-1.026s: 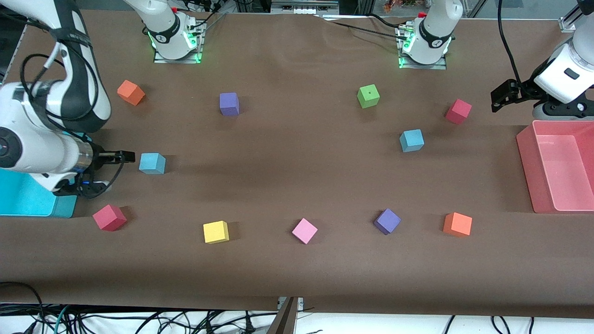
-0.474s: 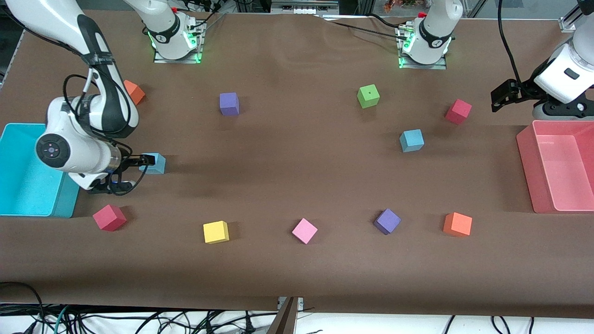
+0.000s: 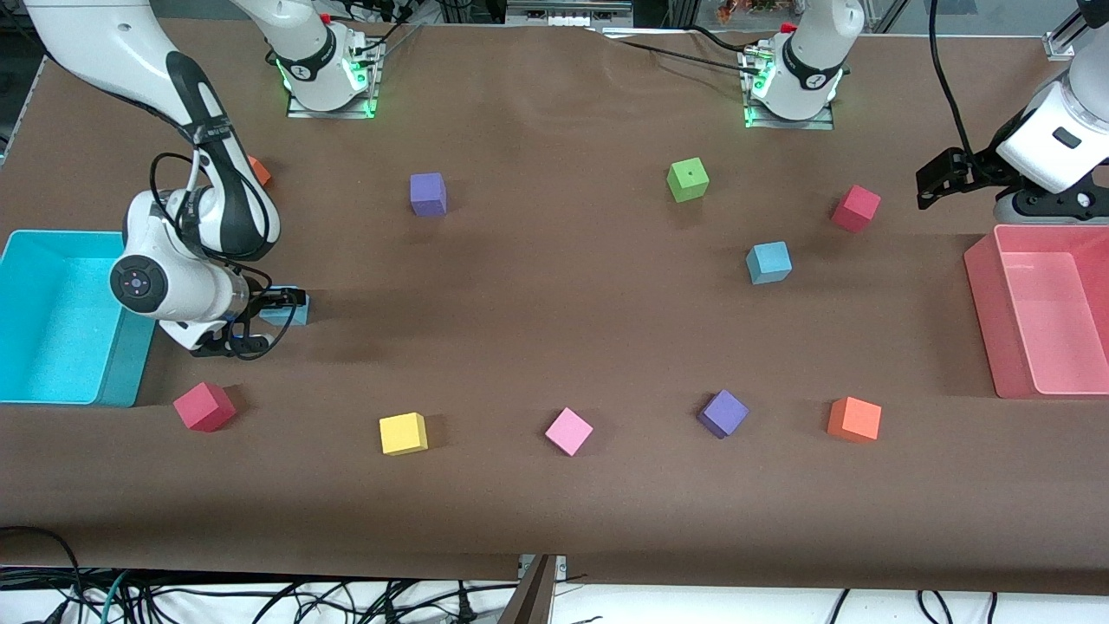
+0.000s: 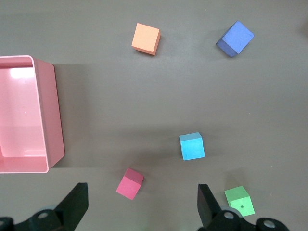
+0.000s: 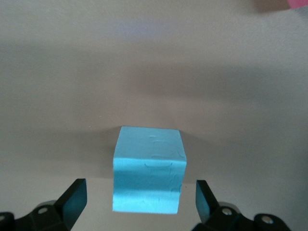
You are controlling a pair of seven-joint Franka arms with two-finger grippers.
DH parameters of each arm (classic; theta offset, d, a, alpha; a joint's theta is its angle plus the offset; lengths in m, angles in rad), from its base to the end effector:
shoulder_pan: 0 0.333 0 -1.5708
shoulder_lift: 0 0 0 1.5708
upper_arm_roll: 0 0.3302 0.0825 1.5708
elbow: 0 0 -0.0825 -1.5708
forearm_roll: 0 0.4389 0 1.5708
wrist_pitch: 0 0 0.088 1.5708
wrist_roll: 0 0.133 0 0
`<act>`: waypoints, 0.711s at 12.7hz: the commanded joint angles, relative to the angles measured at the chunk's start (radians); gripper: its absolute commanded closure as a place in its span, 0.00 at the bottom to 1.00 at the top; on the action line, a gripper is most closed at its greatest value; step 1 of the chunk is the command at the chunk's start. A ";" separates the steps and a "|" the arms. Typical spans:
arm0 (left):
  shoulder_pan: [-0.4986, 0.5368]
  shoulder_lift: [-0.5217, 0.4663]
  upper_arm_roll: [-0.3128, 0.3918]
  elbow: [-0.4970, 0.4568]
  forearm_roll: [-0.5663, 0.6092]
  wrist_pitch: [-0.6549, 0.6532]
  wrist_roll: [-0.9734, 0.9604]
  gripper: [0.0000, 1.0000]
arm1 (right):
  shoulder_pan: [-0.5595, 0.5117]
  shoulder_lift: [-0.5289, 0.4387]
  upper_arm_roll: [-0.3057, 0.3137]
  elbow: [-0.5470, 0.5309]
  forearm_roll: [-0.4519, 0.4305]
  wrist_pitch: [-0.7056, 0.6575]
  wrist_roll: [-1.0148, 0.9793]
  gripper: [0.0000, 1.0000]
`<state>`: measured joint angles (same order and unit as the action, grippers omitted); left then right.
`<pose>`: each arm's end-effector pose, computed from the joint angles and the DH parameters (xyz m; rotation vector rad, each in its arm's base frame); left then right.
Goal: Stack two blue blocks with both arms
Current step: 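Reach the right gripper down to the light blue cube and grasp it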
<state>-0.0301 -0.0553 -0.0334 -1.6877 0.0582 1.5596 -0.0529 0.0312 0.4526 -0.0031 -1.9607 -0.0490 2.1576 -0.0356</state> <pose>0.5847 -0.0298 0.5838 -3.0755 0.0184 0.1065 0.6237 0.0145 0.1704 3.0752 0.1481 -0.3960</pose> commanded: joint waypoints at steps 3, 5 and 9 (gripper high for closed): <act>0.004 -0.006 -0.002 0.000 -0.018 -0.009 0.016 0.00 | -0.007 0.034 -0.003 -0.009 0.014 0.051 0.000 0.02; 0.004 -0.006 -0.003 0.000 -0.018 -0.009 0.016 0.00 | -0.007 0.043 -0.003 -0.009 0.014 0.050 0.000 0.33; 0.002 -0.006 -0.003 0.000 -0.020 -0.010 0.016 0.00 | -0.005 0.038 -0.003 0.022 0.014 0.036 -0.003 0.72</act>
<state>-0.0305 -0.0552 -0.0346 -1.6877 0.0582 1.5596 -0.0529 0.0285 0.4978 -0.0070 -1.9568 -0.0473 2.1939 -0.0349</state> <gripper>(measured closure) 0.000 0.405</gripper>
